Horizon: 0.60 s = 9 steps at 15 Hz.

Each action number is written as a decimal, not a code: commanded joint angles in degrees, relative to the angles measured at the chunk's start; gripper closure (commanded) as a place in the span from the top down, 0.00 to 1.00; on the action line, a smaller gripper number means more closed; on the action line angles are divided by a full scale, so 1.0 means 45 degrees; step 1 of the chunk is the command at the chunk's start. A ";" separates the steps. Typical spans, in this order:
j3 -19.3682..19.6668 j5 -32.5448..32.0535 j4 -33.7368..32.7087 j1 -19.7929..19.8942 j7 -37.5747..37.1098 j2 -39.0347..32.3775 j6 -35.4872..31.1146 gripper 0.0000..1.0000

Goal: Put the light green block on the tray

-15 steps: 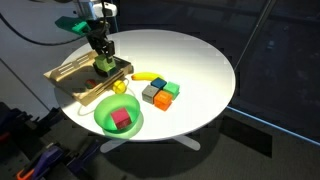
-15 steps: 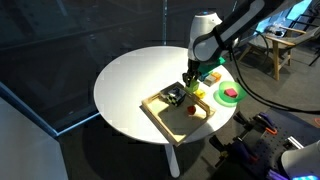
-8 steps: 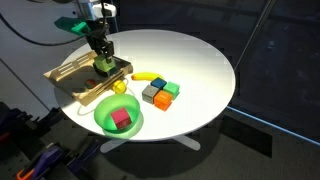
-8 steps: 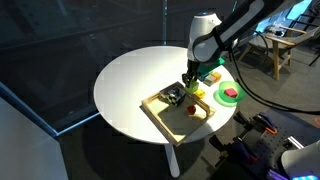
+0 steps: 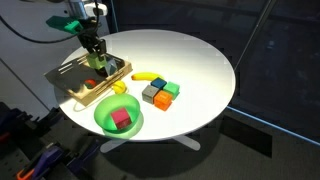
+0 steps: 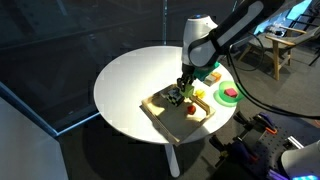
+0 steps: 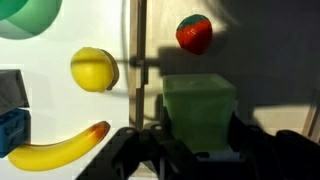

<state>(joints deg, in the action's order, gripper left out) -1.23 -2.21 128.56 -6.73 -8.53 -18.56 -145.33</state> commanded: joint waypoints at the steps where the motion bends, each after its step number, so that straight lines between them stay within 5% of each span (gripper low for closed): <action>1: -0.0197 -0.0347 -0.0020 -0.0341 -0.0134 -0.0048 -0.0088 0.27; 9: -0.0555 -0.0575 -0.0229 -0.1152 -0.0156 -0.0338 -0.0025 0.27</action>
<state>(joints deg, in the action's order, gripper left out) -3.19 -3.06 128.43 -11.35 -8.53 -19.61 -145.33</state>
